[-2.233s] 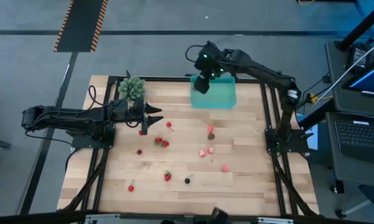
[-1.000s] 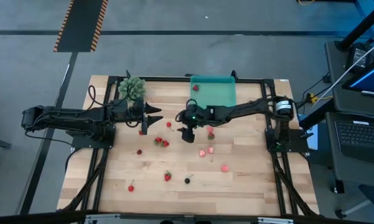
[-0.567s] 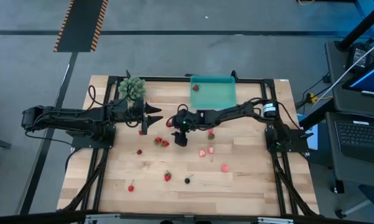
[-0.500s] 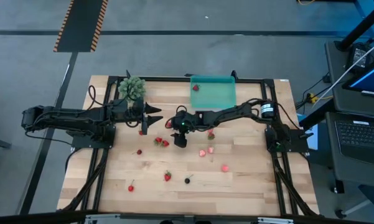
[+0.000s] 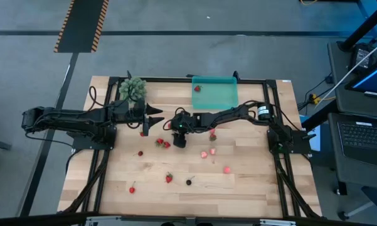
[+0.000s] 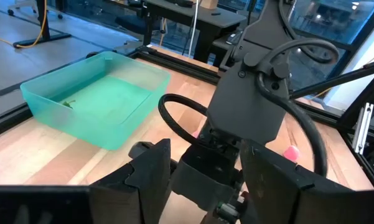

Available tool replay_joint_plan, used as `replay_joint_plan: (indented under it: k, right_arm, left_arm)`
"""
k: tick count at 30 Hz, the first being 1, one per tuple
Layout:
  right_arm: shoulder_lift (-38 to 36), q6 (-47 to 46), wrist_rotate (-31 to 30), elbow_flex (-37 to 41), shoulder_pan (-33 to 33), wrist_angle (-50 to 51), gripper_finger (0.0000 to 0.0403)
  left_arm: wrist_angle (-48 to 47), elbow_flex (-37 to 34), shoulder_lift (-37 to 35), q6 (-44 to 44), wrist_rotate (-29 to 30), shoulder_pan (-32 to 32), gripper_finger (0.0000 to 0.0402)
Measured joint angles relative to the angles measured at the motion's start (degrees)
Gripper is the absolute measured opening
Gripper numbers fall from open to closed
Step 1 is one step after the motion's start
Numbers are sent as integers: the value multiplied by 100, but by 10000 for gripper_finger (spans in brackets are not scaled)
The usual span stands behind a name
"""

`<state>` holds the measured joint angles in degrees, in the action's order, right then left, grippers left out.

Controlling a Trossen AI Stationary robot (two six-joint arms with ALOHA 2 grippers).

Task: Pick and placing Produce into tupperware
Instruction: Put the cherry into the blue bin

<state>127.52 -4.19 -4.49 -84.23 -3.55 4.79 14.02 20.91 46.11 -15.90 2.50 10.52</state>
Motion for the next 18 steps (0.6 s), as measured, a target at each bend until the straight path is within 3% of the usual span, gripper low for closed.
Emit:
replay_joint_plan:
  k: [7, 18]
  right_arm:
    - [144, -51, 0, -17, 2, -115, 170]
    - [157, -150, -20, -52, -2, -23, 119]
  left_arm:
    - [6, 0, 2, -2, 0, 0, 188]
    - [26, 0, 2, -2, 0, 0, 188]
